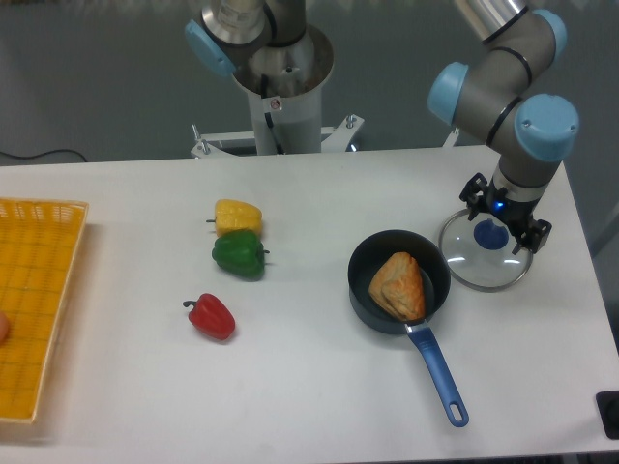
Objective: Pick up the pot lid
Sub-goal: 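Lower the gripper and align its fingers around the blue knob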
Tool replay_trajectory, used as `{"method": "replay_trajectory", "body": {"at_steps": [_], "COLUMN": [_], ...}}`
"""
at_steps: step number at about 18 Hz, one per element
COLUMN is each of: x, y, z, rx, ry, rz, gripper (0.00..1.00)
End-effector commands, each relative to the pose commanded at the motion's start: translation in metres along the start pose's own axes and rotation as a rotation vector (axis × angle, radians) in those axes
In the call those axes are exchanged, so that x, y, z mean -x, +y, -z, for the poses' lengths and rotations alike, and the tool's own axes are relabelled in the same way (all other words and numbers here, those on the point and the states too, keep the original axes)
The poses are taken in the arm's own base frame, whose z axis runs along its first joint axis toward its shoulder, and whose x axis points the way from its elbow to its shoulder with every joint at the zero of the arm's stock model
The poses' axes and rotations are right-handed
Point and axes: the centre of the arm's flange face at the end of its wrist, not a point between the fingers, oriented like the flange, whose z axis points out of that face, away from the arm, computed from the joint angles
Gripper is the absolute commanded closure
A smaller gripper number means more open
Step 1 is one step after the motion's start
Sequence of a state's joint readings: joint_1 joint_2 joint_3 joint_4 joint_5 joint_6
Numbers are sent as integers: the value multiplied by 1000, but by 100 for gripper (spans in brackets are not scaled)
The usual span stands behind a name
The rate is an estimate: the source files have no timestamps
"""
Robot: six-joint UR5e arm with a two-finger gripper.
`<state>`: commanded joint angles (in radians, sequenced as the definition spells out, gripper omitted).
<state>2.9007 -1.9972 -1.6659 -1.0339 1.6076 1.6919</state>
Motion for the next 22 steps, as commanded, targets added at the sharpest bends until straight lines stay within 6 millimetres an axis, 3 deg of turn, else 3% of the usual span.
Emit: {"method": "replay_trajectory", "body": {"at_steps": [12, 22], "x": [-1, 0], "y": [6, 10], "z": [-28, -35], "rx": [-9, -9], "ry": [49, 60], "rz": [7, 13], "gripper": [0, 0]}}
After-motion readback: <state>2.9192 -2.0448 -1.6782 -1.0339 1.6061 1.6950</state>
